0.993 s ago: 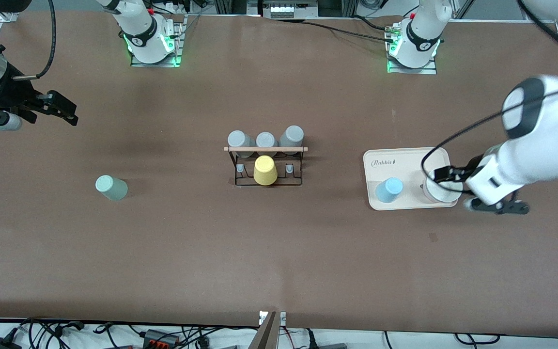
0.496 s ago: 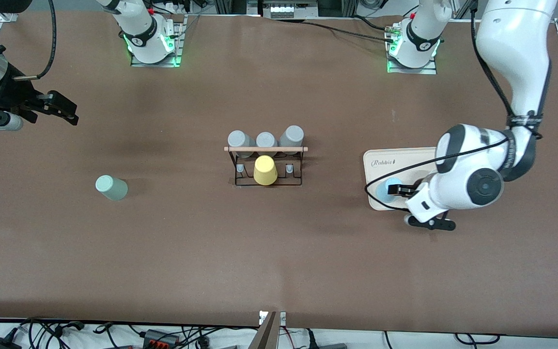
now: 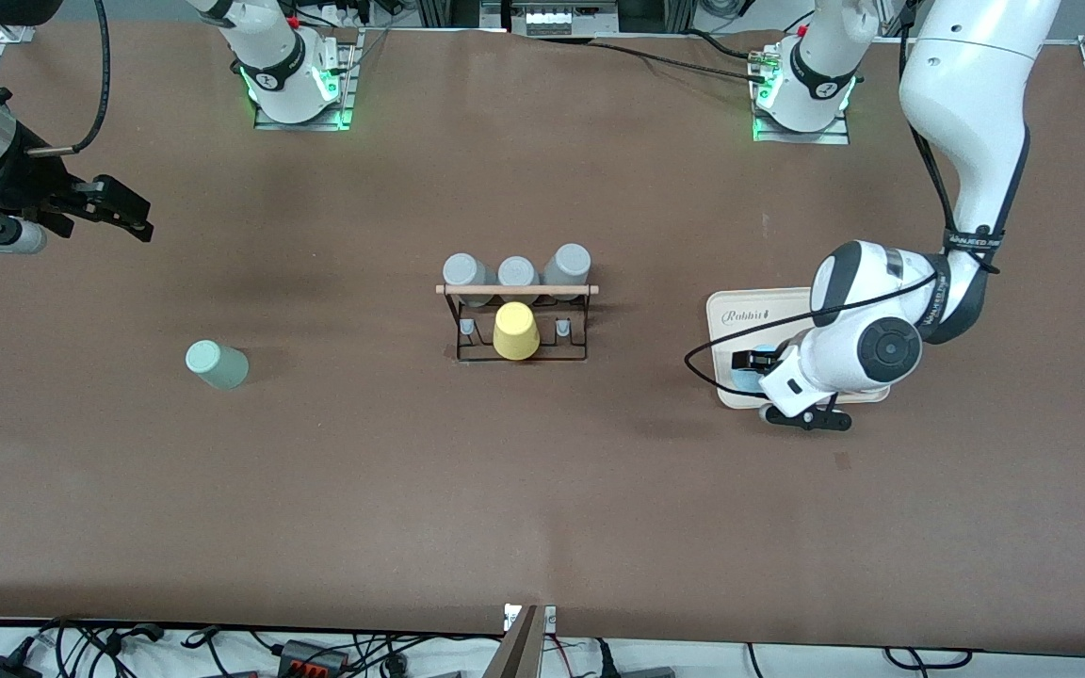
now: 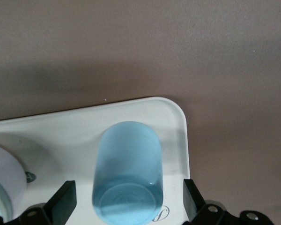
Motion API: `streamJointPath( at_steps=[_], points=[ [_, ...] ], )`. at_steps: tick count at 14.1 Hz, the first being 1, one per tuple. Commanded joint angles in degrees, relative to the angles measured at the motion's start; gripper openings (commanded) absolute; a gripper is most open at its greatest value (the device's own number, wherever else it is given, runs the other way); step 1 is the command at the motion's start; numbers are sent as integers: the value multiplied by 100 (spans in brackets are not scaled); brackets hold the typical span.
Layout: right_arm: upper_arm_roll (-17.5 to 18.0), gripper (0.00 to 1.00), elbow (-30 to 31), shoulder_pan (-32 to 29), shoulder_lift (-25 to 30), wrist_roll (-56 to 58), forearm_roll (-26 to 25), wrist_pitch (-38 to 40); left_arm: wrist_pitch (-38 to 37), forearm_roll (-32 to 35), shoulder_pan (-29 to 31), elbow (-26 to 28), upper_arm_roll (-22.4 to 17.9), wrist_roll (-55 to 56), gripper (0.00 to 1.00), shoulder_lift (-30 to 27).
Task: Hang scattered cups on rack with three cups
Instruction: 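Carry the blue cup to the rack while the right gripper reaches the mint cup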
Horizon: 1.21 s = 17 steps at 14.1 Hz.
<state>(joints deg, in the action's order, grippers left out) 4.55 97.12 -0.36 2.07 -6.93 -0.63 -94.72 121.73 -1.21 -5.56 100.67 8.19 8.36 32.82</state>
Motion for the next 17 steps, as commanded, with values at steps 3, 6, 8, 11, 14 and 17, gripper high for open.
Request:
streamJointPath(
  at_steps=[3,6,8,11,14,17],
  points=[
    [2,100,-71,1,-5,-37,10,103,623,165,-7,594,-10,96,100,-276],
    [2,100,-71,1,-5,-37,19,112,624,271,-42,550,-2,70,63,-276],
    [2,100,-79,1,-23,-2,1,103,580,271,-33,541,7,43,15,-293],
    [2,100,-79,-26,-311,51,-25,95,21,262,-68,-9,120,113,1,-355],
    [-33,100,-71,-70,-681,43,-304,-2,-1131,139,-225,-1196,262,813,1,-285],
    [-41,100,-27,-87,-1199,42,-464,-395,-1467,-360,-647,-1786,262,1842,1,-276]
  ],
)
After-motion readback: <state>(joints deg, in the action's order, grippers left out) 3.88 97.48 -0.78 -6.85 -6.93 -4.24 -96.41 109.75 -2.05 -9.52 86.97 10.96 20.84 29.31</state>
